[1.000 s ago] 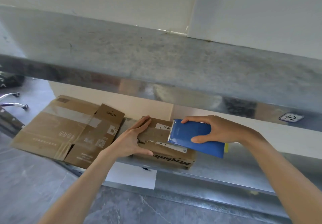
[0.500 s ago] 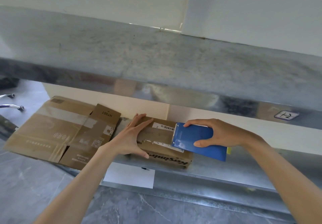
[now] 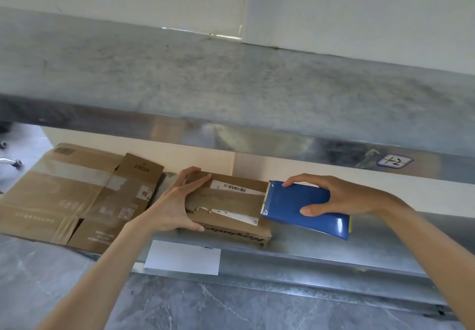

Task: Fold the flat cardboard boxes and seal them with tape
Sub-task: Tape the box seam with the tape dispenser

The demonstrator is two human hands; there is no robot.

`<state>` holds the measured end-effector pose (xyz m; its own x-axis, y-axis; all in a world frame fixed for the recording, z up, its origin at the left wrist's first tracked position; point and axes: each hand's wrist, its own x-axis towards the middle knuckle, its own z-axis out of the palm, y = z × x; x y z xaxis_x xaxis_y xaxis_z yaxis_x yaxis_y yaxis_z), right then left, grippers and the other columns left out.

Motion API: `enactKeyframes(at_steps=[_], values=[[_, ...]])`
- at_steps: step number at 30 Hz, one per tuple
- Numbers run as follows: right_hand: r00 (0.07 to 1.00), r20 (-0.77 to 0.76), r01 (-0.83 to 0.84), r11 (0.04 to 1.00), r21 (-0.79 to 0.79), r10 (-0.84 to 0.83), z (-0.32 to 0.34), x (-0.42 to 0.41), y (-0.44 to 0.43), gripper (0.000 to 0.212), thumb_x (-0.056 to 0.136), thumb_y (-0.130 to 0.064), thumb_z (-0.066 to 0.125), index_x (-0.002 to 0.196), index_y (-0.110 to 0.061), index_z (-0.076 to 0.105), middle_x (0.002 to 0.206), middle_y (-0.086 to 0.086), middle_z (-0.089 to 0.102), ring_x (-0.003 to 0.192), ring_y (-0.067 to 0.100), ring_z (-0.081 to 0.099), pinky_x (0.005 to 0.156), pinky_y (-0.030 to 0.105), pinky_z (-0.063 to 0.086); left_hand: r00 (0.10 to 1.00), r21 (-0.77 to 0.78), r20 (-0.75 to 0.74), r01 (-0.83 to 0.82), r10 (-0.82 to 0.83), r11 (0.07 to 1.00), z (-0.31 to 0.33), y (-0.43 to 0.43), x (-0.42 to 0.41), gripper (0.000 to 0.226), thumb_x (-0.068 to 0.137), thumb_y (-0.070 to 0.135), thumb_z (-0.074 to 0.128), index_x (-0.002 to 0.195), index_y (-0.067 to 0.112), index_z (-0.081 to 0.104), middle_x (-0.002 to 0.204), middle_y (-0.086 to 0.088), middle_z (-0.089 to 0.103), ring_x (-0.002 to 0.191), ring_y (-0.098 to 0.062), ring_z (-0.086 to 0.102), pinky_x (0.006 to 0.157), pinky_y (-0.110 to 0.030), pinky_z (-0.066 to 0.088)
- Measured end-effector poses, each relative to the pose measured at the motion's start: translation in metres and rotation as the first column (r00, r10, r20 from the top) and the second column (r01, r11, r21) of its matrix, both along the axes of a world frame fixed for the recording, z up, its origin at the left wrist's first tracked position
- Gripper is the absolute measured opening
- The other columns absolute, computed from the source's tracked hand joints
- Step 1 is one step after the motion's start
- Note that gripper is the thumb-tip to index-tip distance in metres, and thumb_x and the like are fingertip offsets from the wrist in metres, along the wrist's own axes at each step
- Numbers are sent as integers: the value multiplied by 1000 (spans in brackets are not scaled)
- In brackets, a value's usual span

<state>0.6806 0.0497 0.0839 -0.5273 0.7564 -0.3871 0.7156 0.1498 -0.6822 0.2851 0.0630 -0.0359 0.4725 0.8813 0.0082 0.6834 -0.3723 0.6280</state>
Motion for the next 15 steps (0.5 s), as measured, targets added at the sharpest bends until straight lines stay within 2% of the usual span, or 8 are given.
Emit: enactKeyframes(at_steps=[7, 11, 15], values=[[999, 16, 29, 999, -16, -29, 0, 30, -11, 60, 77, -56, 70, 132, -57, 47, 136, -37, 46, 125, -11, 44, 99, 19, 37, 1000, -2, 7, 0, 0, 1000, -3, -1, 4, 124, 47, 51, 94, 151, 49, 26, 153, 24, 6, 139, 3, 20, 116, -27, 26], [997, 8, 76, 995, -57, -76, 2, 53, -19, 60, 72, -61, 70, 128, -59, 50, 130, -33, 53, 116, -3, 56, 95, 22, 49, 999, 0, -20, -30, 30, 1000, -3, 2, -5, 125, 47, 49, 96, 151, 48, 26, 153, 22, 6, 141, -2, 20, 117, -30, 26], [995, 11, 103, 991, -81, -103, 0, 60, -22, 58, 75, -58, 73, 128, -58, 51, 128, -30, 57, 111, 1, 60, 93, 26, 53, 999, -5, -7, -32, 32, 999, -2, 3, -3, 125, 46, 46, 97, 150, 50, 27, 152, 24, 7, 140, -1, 22, 116, -28, 26]])
